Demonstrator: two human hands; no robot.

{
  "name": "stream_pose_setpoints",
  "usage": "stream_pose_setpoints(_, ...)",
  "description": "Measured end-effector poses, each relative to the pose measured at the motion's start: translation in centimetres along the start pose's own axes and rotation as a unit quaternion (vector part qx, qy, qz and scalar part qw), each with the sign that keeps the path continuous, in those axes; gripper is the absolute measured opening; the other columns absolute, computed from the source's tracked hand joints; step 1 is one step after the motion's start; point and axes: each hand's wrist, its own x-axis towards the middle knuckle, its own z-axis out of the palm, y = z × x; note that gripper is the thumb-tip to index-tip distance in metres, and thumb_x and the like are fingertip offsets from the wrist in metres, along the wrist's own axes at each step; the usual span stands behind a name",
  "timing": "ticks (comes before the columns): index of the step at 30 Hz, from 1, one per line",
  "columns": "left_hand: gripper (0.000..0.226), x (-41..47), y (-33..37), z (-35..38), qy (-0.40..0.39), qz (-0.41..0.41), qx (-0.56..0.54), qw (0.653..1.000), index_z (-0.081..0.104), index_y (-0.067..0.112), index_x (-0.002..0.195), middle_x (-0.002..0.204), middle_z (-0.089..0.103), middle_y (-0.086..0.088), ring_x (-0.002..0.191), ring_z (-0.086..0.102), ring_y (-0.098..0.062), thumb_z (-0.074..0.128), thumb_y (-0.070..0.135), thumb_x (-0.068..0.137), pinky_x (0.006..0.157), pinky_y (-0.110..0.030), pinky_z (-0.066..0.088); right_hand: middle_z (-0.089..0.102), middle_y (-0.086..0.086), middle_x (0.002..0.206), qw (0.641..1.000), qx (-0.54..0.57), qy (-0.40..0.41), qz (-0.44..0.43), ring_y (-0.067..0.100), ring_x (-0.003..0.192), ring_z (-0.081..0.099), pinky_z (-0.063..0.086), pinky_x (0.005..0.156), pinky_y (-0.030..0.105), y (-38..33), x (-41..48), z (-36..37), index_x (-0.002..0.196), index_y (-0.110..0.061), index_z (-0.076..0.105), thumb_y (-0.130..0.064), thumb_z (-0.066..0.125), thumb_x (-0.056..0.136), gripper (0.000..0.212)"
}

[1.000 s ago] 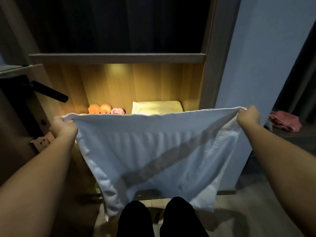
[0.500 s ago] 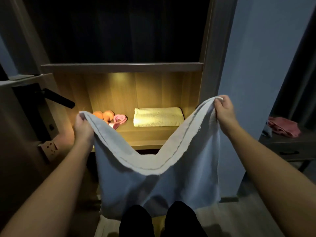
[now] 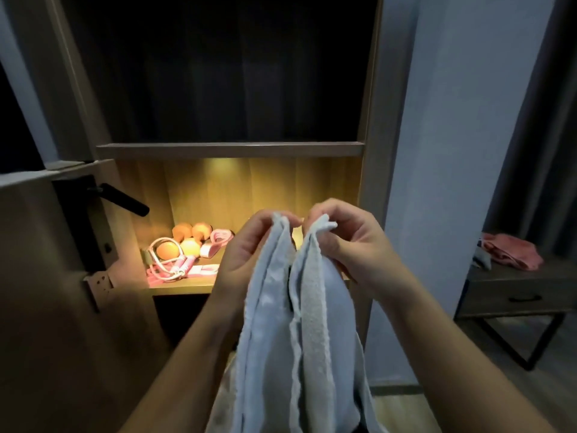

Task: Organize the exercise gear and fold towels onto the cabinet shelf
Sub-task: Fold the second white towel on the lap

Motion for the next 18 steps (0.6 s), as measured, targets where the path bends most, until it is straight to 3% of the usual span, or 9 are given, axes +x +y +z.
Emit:
stream_pose_setpoints(3, 0.031, -1.6, -2.2, 0.6, 0.068, -0.040, -0.005, 0.997, 0.070, 0.040, 0.086, 0.082, 0.068, 0.014, 0.076, 0.068, -0.006, 0.065, 0.009, 0.088, 0.063, -0.019, 0.054, 0.065, 0.001, 0.087, 0.999, 0.004, 0.027, 0.024, 0.018, 0.078, 0.060, 0.052, 0.069, 0.028, 1.2, -1.3, 0.7, 0.090, -0.021, 0.070, -0.040, 0.073, 0.078, 0.023)
stream_pose_setpoints(7, 0.022, -2.5, -4.3, 0.4, 0.093, -0.046, -0.036, 0.994, 0.071, 0.034, 0.087, 0.083, 0.069, 0.011, 0.077, 0.067, -0.005, 0.065, 0.013, 0.084, 0.067, -0.021, 0.054, 0.065, 0.002, 0.084, 0.996, 0.054, 0.043, 0.058, 0.017, 0.074, 0.061, 0.053, 0.066, 0.025, 2.9, -2.4, 0.9, 0.091, -0.021, 0.065, -0.038, 0.082, 0.069, 0.032)
stream_pose_setpoints(11, 0.022, -2.9, -6.0, 0.2, 0.092, -0.066, -0.036, 0.993, 0.073, 0.034, 0.083, 0.088, 0.070, 0.011, 0.082, 0.067, -0.007, 0.073, 0.012, 0.081, 0.072, -0.024, 0.056, 0.064, 0.007, 0.091, 0.994, 0.037, 0.056, 0.081, 0.022, 0.083, 0.063, 0.055, 0.072, 0.029, 4.4, -3.0, 0.8, 0.103, -0.025, 0.065, -0.035, 0.082, 0.069, 0.039)
stream_pose_setpoints(14, 0.028, -2.9, -7.2, -0.1, 0.109, -0.121, -0.061, 0.985, 0.066, 0.029, 0.087, 0.090, 0.071, 0.012, 0.085, 0.068, -0.008, 0.084, 0.021, 0.067, 0.072, -0.022, 0.055, 0.068, 0.002, 0.105, 0.993, 0.013, 0.068, 0.099, 0.022, 0.098, 0.065, 0.053, 0.082, 0.029, 5.8, -3.3, 0.8, 0.111, -0.025, 0.069, -0.041, 0.079, 0.071, 0.044)
stream_pose_setpoints(18, 0.040, -2.8, -8.2, -1.5, 0.144, -0.182, 0.031, 0.972, 0.052, 0.022, 0.093, 0.084, 0.067, 0.023, 0.079, 0.066, 0.005, 0.078, 0.028, 0.063, 0.065, -0.014, 0.052, 0.066, 0.001, 0.109, 0.988, -0.029, 0.083, 0.124, 0.020, 0.102, 0.062, 0.051, 0.085, 0.032, 7.9, -3.7, 0.2, 0.102, -0.026, 0.072, -0.055, 0.073, 0.075, 0.040)
